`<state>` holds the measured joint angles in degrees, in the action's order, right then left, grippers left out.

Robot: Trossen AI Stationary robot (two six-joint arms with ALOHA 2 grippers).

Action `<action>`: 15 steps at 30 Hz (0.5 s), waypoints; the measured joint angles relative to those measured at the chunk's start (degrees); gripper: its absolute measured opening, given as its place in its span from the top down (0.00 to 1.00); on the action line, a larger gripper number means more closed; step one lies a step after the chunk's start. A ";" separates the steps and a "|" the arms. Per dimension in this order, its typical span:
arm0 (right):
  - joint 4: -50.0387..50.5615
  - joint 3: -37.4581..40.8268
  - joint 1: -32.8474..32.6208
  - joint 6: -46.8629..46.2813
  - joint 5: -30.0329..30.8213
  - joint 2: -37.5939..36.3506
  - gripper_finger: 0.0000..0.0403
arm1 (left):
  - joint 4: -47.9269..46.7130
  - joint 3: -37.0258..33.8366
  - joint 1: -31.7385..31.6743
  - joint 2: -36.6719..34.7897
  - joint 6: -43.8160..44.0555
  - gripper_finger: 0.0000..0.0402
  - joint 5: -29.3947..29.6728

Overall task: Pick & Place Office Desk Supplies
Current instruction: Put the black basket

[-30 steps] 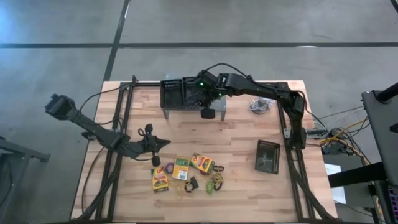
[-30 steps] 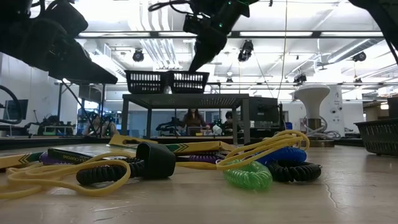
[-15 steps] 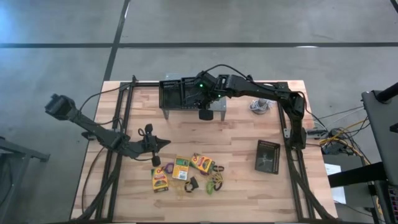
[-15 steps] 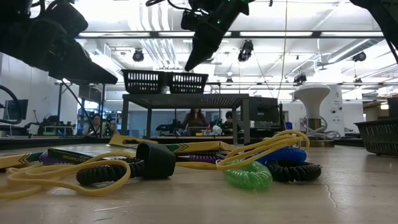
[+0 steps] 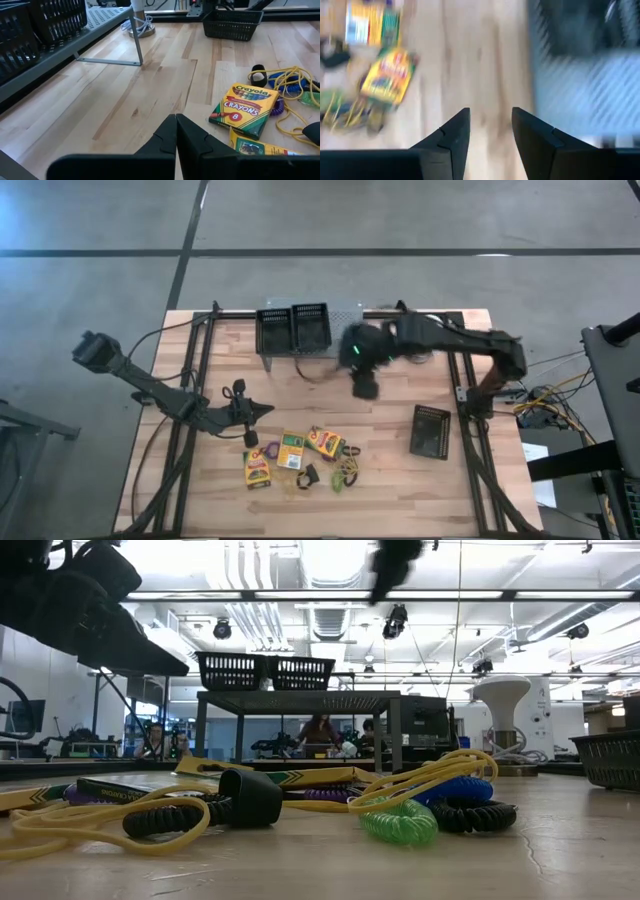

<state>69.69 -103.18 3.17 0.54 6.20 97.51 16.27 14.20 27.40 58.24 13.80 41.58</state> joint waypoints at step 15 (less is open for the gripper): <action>-4.44 43.07 -26.01 -55.98 -6.49 -27.80 0.60 | -0.42 0.00 0.02 0.02 -0.10 0.99 0.58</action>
<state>65.25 -60.10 -22.84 -55.44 -0.29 69.71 15.86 14.20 27.41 58.26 13.71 42.16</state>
